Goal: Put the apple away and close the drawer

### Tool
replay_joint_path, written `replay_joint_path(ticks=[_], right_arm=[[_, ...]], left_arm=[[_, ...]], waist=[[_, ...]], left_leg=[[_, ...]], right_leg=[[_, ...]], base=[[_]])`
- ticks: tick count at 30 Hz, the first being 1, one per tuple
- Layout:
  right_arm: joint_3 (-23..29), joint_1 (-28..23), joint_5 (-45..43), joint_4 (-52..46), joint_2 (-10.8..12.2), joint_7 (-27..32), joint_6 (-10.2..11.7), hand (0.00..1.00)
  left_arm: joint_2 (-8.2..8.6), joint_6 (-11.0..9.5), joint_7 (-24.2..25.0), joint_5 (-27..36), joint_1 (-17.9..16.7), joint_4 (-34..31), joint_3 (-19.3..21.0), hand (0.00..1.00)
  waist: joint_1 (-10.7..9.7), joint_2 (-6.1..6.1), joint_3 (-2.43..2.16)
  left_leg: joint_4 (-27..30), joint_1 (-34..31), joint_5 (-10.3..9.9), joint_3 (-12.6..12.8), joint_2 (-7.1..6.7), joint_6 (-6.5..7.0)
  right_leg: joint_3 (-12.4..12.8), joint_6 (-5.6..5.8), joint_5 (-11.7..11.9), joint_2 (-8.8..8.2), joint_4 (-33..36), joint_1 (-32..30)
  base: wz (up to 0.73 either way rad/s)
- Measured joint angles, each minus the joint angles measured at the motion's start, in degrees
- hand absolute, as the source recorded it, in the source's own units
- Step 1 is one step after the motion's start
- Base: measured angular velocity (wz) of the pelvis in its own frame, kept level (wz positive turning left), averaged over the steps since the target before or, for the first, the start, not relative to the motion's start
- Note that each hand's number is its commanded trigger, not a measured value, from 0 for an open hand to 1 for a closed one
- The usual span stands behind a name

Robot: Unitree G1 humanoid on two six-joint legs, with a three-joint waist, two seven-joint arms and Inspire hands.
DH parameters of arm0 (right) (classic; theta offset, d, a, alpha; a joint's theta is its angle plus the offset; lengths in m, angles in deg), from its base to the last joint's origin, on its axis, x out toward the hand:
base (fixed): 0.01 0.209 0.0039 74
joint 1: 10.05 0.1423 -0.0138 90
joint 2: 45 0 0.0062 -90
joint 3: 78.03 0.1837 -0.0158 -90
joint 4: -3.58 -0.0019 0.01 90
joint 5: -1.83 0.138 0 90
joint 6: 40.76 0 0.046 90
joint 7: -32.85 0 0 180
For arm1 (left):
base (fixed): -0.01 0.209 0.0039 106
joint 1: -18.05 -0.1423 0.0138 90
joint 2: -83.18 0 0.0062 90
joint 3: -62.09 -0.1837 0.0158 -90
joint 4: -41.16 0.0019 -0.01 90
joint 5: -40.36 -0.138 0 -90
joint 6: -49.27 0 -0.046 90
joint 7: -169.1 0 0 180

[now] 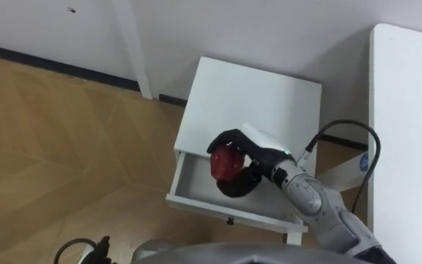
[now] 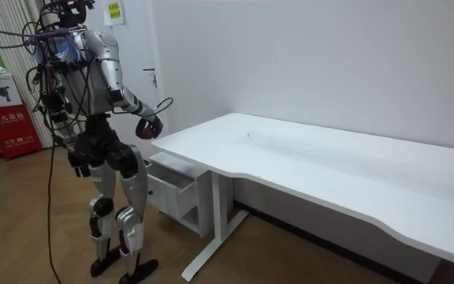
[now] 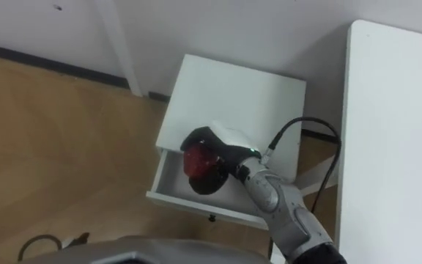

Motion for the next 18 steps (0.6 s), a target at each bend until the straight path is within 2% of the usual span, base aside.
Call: replay_joint_path(ticks=[2,4,5,6,7,8,9,12,18], right_arm=[[0.0,0.08,0.0,-0.75,0.0,-0.1,0.67,0.77],[0.0,0.11,-0.02,-1.27,-0.02,-0.42,1.21,0.96],[0.0,0.11,0.06,-1.83,-0.21,-0.84,1.31,1.0],[0.01,0.11,0.2,-2.37,-0.71,-1.29,1.36,1.0],[0.0,0.11,0.31,-2.6,-1.01,-1.47,1.39,0.91],[0.01,0.12,0.62,-2.94,-1.54,-1.7,1.4,0.06],[0.06,0.12,1.15,-2.98,-1.76,-1.79,1.4,0.0],[0.08,0.09,1.29,-2.97,-1.78,-2.2,1.4,0.0],[0.09,-0.02,1.29,-2.85,-1.68,-3.34,1.38,0.0]], left_arm=[[-0.04,-0.69,0.04,-0.01,0.19,-0.29,-0.01,0.0],[-0.11,-1.12,0.1,-0.01,0.39,-0.28,0.0,0.0],[-0.22,-1.25,0.25,0.02,0.43,-0.22,0.04,0.0],[-0.28,-1.33,0.45,-0.02,0.5,-0.09,0.05,0.0],[-0.28,-1.34,0.46,-0.02,0.5,-0.02,0.05,0.0],[-0.28,-1.34,0.46,-0.02,0.5,0.22,0.05,0.0],[-0.29,-1.34,0.46,-0.02,0.49,0.49,0.05,0.0],[-0.26,-1.34,0.48,-0.02,0.41,0.8,0.05,0.0],[-0.13,-1.34,0.48,-0.05,0.38,0.67,0.64,0.0]], waist=[[0.01,0.0,0.02],[-0.01,-0.01,0.06],[-0.03,-0.03,0.15],[0.02,-0.04,0.26],[0.07,-0.04,0.29],[0.13,-0.04,0.32],[0.13,-0.09,0.36],[0.09,-0.15,0.56],[0.12,-0.18,0.58]], left_leg=[[-0.19,0.02,0.0,-0.13,0.01,0.0],[-0.25,0.0,0.0,-0.17,0.01,0.0],[-0.37,0.01,0.0,-0.2,0.01,0.0],[-0.54,0.09,0.0,-0.19,0.01,0.0],[-0.68,0.18,0.02,-0.19,0.0,0.03],[-0.88,0.29,0.05,-0.18,0.0,0.08],[-0.89,0.34,0.05,-0.18,0.0,0.09],[-0.93,0.56,0.05,-0.19,0.0,0.09],[-0.91,0.68,0.05,-0.21,-0.02,0.09]], right_leg=[[0.02,0.0,0.0,0.01,-0.03,0.02],[0.01,0.01,-0.01,0.01,-0.06,0.02],[-0.01,0.02,-0.01,0.02,-0.09,0.02],[-0.02,0.04,-0.02,0.01,-0.1,0.02],[-0.02,0.05,-0.03,0.01,-0.1,0.02],[-0.02,0.05,-0.03,0.01,-0.09,0.03],[-0.02,0.05,-0.03,0.01,-0.09,0.08],[-0.02,0.08,-0.05,-0.02,-0.1,0.29],[-0.02,0.09,-0.06,-0.04,-0.1,0.48]], base=[[0.05],[0.0],[0.0],[0.0],[0.0],[0.0],[0.0],[0.0],[0.0]])
